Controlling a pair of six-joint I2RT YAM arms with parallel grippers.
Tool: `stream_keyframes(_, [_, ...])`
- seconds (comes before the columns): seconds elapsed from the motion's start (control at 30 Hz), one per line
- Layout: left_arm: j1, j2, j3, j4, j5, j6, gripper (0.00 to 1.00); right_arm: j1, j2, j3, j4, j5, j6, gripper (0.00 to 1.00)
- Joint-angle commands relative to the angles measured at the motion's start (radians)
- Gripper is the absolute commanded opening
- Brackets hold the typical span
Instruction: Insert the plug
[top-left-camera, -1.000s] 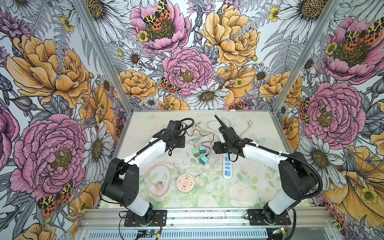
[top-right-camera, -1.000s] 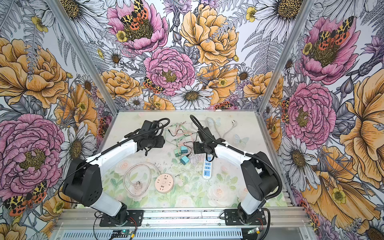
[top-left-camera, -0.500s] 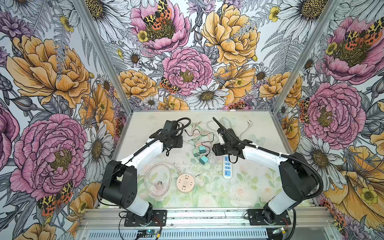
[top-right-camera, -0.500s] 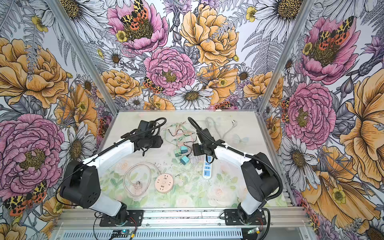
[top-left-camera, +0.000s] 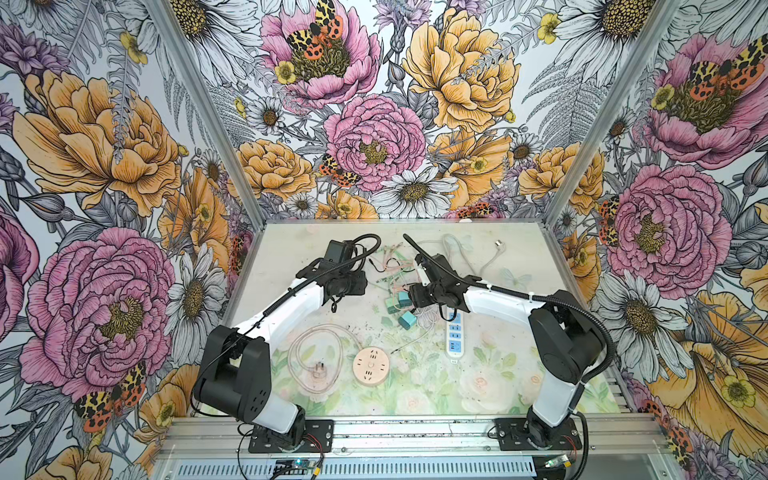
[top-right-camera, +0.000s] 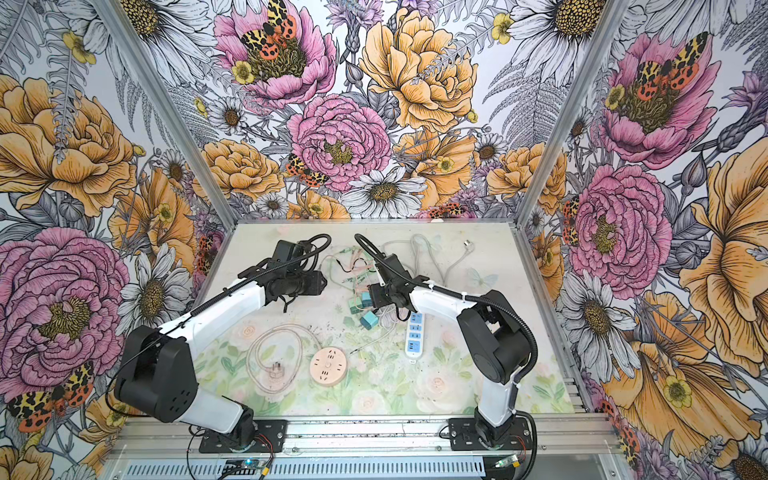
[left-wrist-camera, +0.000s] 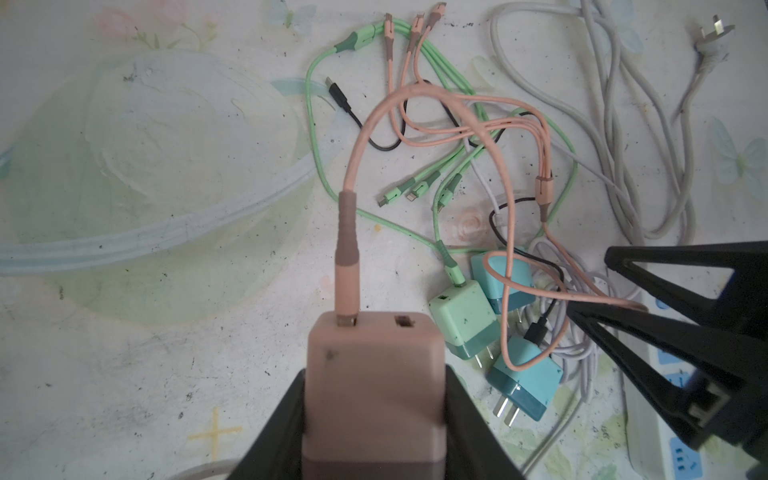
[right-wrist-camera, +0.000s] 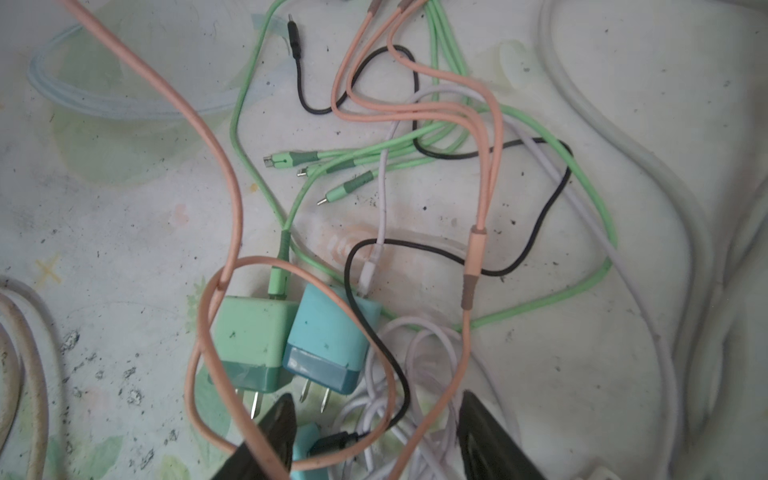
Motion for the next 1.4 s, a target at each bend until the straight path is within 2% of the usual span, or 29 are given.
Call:
stream_keyframes(0.0, [0.007,-0.026,-0.005,0.014,0.041,0.012,0.36,0.0,0.046,0.049,0.073,0.064,-0.022,0.48])
stream_keyframes(0.17, [0.009,-0.049,0.006,0.014,0.062,0.012,0.36,0.001,0.033,0.082,0.073,0.125,-0.039,0.13])
stream_keyframes(0.3, [0.008,-0.068,0.036,-0.001,0.064,0.011,0.36,-0.001,-0.065,0.08,0.069,0.203,-0.079,0.05])
stream_keyframes(0.57, [-0.035,-0.117,0.099,-0.004,0.047,-0.003,0.36,-0.004,-0.304,0.098,0.03,0.366,-0.191,0.05])
stream_keyframes(0.9, [-0.192,-0.097,0.23,-0.002,-0.003,-0.006,0.37,-0.008,-0.493,0.169,0.001,0.508,-0.35,0.05])
stream_keyframes(1.17, [-0.332,0.014,0.356,0.008,-0.019,0.001,0.37,-0.039,-0.604,0.155,-0.016,0.71,-0.447,0.05])
stream_keyframes(1.37, [-0.416,0.135,0.433,0.036,0.012,-0.012,0.37,-0.135,-0.694,0.102,-0.052,0.711,-0.408,0.05])
